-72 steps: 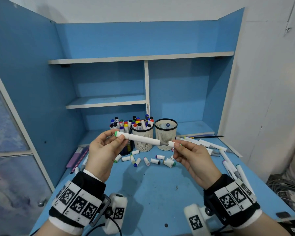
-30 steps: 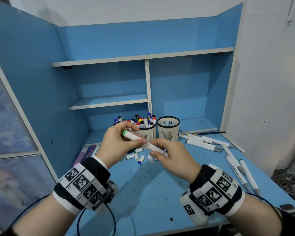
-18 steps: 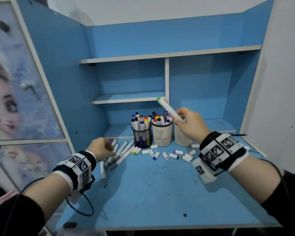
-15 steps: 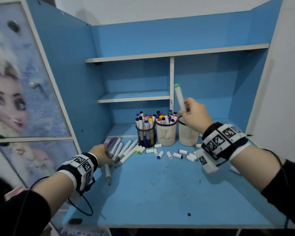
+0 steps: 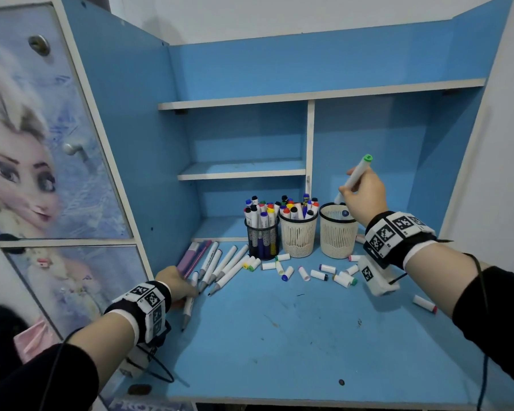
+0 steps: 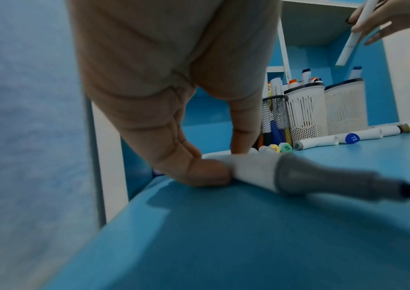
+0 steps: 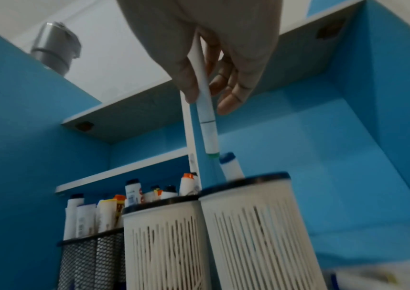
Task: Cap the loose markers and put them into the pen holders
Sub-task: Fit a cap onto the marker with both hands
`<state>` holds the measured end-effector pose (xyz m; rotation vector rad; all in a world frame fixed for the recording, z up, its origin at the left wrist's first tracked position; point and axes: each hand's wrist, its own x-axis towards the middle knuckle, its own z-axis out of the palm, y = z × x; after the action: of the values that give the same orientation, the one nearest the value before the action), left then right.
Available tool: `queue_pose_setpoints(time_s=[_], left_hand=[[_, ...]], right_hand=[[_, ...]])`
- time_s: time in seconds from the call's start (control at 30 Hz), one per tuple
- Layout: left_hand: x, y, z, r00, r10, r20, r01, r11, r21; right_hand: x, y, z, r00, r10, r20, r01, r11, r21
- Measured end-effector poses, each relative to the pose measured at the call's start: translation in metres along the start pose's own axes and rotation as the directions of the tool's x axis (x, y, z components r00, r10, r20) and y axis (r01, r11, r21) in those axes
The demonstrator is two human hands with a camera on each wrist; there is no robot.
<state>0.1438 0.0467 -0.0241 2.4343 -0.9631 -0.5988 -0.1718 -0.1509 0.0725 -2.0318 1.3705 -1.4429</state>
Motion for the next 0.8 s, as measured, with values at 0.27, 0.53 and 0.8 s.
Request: queue_pose_setpoints(time_s=[0.27, 0.53, 0.8], left_hand=[[-0.013, 0.013, -0.017, 0.987, 0.156, -0.043, -0.162, 0.934, -0.318], [-0.038, 0.051, -0.029, 0.928, 0.358, -0.101, -0.360, 0.798, -0.484], [-0.052, 0.074, -0.028, 0.891, 0.429, -0.149, -0.435, 0.713, -0.549]], right_hand=[[0.000, 0.021, 0.012, 0.968, 0.223, -0.114, -0.194, 0.956, 0.220], [0.003, 0.045, 0.021, 0.994, 0.088, -0.065, -0.077, 0.985, 0.156], [0.005, 0.064, 0.027, 0.985, 0.010, 0.170, 0.022, 0.983, -0.184]])
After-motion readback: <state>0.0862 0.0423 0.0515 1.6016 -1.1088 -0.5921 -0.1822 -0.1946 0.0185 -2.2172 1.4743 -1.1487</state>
